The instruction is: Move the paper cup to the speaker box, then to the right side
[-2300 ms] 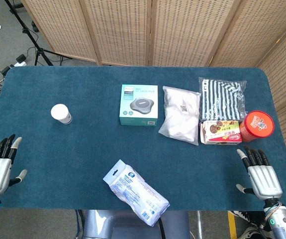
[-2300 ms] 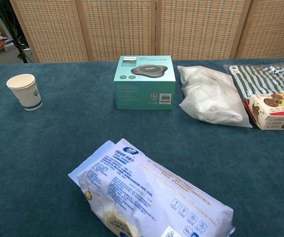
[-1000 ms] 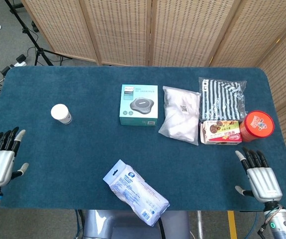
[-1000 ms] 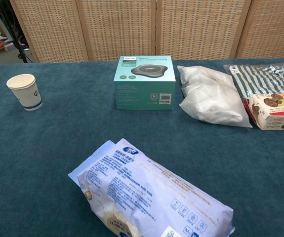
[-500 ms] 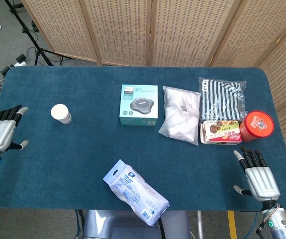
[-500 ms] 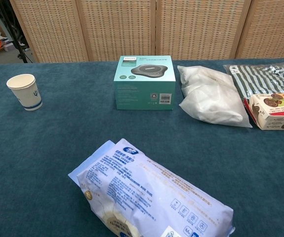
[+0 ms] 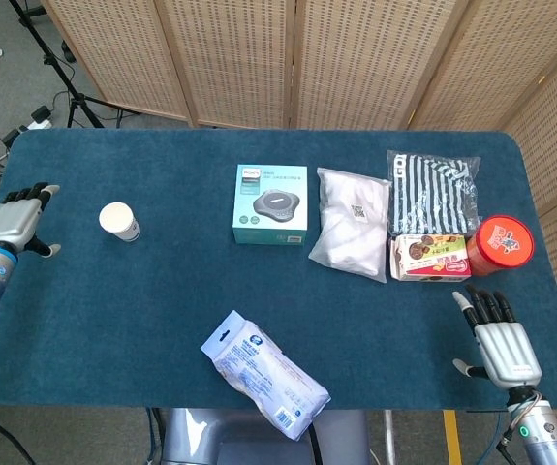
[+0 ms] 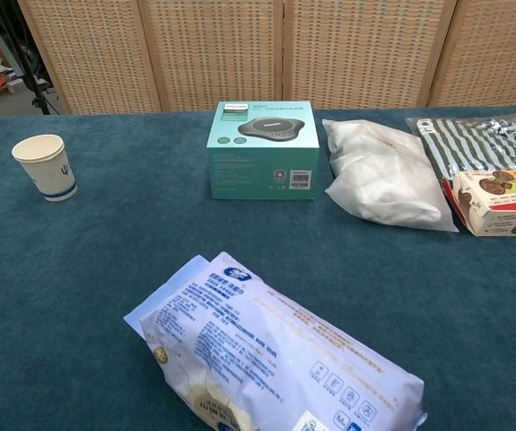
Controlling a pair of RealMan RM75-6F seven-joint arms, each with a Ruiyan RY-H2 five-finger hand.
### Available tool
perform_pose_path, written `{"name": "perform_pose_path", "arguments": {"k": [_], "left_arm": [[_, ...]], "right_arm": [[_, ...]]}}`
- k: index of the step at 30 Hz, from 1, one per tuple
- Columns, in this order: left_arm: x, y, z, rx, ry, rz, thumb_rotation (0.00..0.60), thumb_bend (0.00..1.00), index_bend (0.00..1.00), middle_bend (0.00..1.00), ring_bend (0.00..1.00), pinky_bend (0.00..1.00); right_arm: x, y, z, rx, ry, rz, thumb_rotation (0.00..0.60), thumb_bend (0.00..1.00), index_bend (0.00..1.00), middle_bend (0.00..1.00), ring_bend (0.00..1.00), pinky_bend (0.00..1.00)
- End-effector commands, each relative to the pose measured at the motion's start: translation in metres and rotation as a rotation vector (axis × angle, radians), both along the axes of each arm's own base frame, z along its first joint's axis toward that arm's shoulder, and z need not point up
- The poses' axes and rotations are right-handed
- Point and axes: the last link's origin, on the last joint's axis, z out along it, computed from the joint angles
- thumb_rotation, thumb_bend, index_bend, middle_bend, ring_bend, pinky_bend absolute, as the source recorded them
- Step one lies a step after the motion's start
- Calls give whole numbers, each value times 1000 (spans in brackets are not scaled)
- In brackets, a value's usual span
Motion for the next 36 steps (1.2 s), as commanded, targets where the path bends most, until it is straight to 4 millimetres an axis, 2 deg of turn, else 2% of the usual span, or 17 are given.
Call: {"name": "perform_pose_path", "arguments": {"k": [1, 16, 36], "left_arm": [[0, 11, -14, -35, 7, 30, 600, 247, 97, 0, 0, 0], [-1, 24, -41, -76, 60, 30, 600, 247, 97, 0, 0, 0], [17, 45, -71, -98, 75, -8, 600, 255, 97, 0, 0, 0]], "right_arm": [[1, 0, -1, 0, -2, 7, 600, 105, 0, 0, 0, 0], [2, 0, -3, 7, -19, 33, 600, 105, 0, 0, 0, 0], [5, 2, -10, 46, -22, 50, 600, 105, 0, 0, 0, 0]]}}
